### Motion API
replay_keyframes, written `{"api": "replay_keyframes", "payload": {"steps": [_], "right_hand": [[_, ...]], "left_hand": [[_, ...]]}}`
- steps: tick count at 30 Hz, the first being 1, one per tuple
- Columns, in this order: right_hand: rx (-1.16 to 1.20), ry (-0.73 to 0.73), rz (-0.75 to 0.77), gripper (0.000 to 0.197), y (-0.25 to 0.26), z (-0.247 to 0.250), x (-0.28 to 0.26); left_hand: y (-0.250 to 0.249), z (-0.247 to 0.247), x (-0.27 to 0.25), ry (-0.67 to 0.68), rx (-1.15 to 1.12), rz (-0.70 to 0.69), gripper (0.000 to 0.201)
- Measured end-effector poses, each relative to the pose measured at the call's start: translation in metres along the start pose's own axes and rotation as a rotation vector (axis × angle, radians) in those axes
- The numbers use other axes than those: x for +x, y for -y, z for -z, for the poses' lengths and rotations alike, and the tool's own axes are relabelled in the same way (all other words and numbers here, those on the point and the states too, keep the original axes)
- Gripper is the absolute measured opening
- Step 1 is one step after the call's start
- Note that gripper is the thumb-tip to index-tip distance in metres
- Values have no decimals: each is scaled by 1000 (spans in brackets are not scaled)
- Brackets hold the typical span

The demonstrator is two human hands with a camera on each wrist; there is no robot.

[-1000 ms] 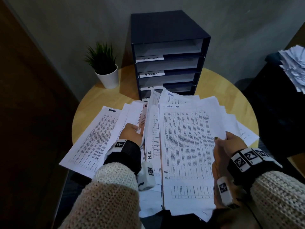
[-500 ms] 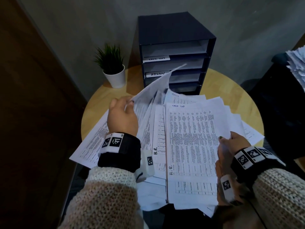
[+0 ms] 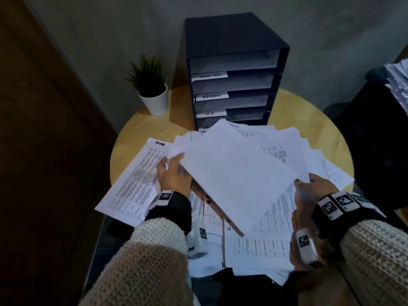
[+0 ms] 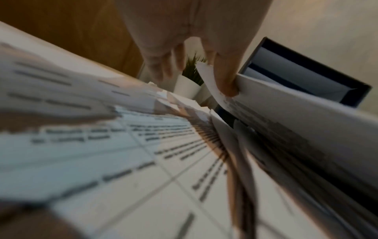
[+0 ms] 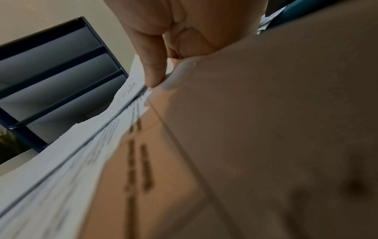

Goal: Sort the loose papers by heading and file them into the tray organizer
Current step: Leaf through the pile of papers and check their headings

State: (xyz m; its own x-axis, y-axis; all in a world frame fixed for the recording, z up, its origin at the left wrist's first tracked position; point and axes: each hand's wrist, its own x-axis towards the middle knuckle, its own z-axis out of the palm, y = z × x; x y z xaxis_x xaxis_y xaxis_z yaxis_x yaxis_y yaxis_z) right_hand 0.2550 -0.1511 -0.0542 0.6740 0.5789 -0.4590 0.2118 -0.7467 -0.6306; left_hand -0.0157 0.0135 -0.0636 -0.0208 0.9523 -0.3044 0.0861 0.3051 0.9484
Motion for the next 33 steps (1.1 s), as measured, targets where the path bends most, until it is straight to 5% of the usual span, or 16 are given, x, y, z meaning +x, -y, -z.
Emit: {"api": "replay_keyframes", "payload": {"steps": [3, 5, 8, 10, 17, 20, 24, 26, 29, 33], "right_hand": [[23, -5, 2, 9, -2, 0, 4], [39, -3, 2, 8, -3, -1, 5], [76, 0, 17, 6, -6, -2, 6], [111, -7, 16, 6, -7, -2, 6], [94, 28, 21, 11, -11, -3, 14], [78, 33, 33, 14, -17, -4, 23], [23, 61, 6, 21, -12, -3, 19], [26, 33, 3, 22, -10, -2, 16], [10, 34, 14, 17, -7, -1, 12], [20, 49, 32, 31, -6, 2, 11]], "left_hand": [[-3, 4, -6, -27, -310, 43, 40], [-8, 2, -9, 3, -386, 132, 54], [-4, -1, -10, 51, -277, 154, 65], [-4, -3, -15, 85, -113, 123, 42], [-72, -5, -48, 2, -127, -283, 15], [-107, -5, -70, 69, -221, -483, 20], [-110, -9, -88, 262, -46, -636, 31], [-89, -10, -85, 368, 137, -616, 36], [-41, -7, -63, 270, 473, -620, 46], [-8, 2, -44, 189, 500, -302, 27]]}}
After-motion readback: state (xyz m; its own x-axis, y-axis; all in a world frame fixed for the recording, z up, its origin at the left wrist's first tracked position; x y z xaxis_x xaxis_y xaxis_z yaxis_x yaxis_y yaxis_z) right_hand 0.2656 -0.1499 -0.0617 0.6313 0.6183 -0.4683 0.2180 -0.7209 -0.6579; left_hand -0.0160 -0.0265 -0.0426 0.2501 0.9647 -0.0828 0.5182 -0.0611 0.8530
